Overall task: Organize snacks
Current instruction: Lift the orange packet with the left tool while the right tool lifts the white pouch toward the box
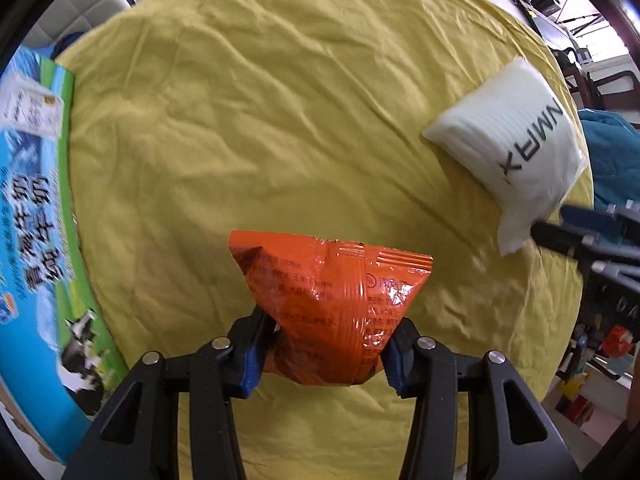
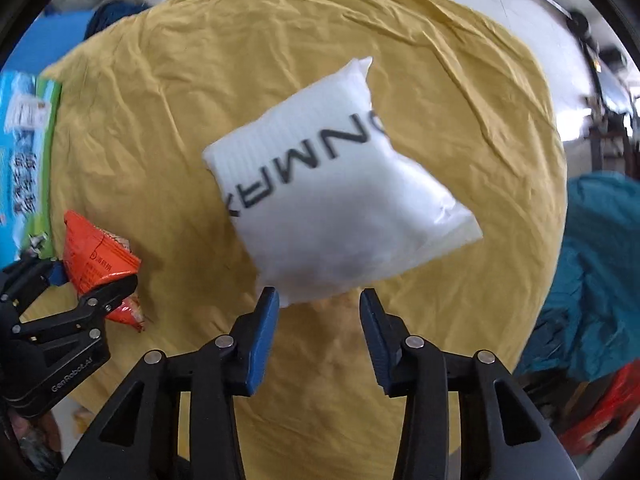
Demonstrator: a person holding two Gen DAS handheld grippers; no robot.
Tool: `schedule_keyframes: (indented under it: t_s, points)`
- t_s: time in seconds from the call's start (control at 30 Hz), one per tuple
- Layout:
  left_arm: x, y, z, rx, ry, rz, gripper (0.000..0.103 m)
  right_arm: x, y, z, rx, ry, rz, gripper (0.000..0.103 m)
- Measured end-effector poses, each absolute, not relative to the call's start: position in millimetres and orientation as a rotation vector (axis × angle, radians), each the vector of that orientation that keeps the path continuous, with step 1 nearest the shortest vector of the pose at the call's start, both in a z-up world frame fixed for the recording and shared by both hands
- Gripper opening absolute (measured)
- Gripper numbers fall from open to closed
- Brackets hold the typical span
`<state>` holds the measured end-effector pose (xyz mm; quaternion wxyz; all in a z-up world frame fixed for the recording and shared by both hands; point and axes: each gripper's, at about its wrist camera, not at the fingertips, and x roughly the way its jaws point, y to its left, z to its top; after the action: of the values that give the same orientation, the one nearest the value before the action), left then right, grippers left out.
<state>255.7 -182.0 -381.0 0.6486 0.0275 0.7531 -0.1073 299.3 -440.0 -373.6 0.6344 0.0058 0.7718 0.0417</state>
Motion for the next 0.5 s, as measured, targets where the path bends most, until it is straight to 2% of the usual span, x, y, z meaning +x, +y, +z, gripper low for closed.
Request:
schedule_keyframes:
  t_s: [0.03, 0.07, 0.13, 0.17, 0.3, 0.5]
  points:
    - [254.8, -181.3, -382.1, 0.061, 1.711, -0.243, 0.045, 300.5, -437.0, -374.6, -0.03, 1.77, 0.107, 0.063]
    - [253.5, -179.7, -383.0, 0.057, 1.707, -0.241, 0.045, 302.4, -431.7, -373.4, -0.073, 1.76, 0.114, 0.083]
    - [253.1, -176.2, -385.3, 0.047, 1.708, -0.236, 0.045, 309.8, -423.9, -364.2, -0.143, 1.732, 0.147, 0.1]
    - [254.8, -172.6, -386.4, 0.036, 1.714, -0.231, 0.045, 316.4, -420.2, -357.8, -0.191, 1.713, 0.176, 0.103]
    - [256.2, -161.4, -394.1, 0.013, 1.726, -0.212, 0.045, 355.1, -420.1, -357.2, -0.27, 1.735, 0.214, 0.103]
    - [256.9, -144.7, -405.7, -0.008, 1.734, -0.198, 0.045, 387.5, -407.5, -404.7, -0.311, 1.831, 0.27, 0.103]
